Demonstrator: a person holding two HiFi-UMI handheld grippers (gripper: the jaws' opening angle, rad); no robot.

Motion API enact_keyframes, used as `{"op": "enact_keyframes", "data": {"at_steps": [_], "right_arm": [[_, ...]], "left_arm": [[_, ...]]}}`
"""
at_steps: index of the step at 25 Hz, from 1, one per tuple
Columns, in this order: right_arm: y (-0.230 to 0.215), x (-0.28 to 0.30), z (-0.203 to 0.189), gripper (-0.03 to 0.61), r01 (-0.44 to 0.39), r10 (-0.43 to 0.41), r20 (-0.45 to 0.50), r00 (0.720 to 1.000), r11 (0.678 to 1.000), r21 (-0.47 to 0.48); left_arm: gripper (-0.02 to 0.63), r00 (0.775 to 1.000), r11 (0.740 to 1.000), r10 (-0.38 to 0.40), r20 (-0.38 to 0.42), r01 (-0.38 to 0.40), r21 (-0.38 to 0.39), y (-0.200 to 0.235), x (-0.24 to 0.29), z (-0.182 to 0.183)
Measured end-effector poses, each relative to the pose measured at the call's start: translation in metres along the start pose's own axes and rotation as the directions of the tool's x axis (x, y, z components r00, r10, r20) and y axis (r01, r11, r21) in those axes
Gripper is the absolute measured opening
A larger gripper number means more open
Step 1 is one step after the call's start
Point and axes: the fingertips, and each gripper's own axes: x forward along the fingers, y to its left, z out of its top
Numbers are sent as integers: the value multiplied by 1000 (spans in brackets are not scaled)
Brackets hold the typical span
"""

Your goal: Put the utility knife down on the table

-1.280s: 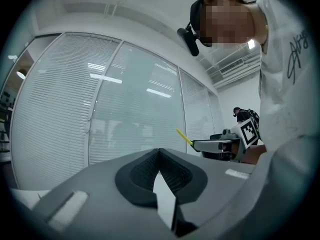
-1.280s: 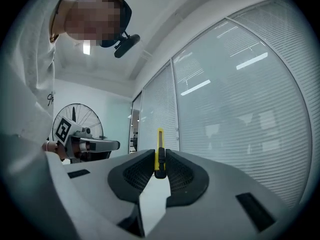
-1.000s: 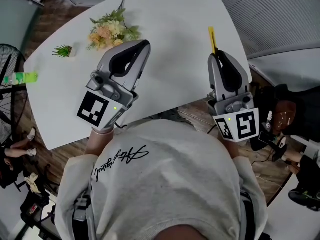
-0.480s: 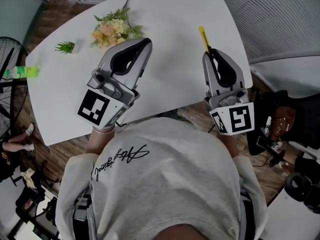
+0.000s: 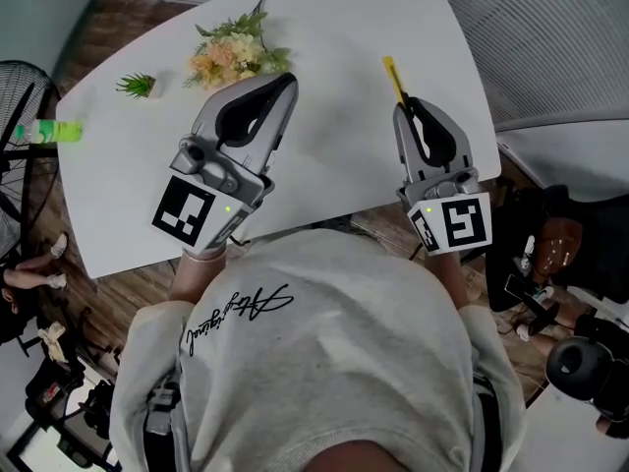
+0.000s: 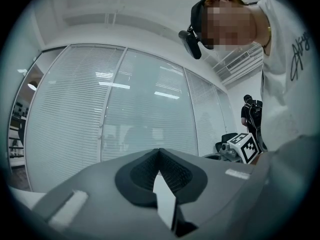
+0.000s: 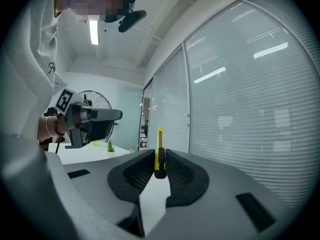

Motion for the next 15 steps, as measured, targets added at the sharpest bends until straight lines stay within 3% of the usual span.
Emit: {"op": "enact_keyframes", "data": {"at_steps": [15], "right_arm": [[9,12,-36,67,-25,25,-71,997,1000,0]], "left_arm": [[-2,999,999,38,-12,-38,20,7,-16,0]]}}
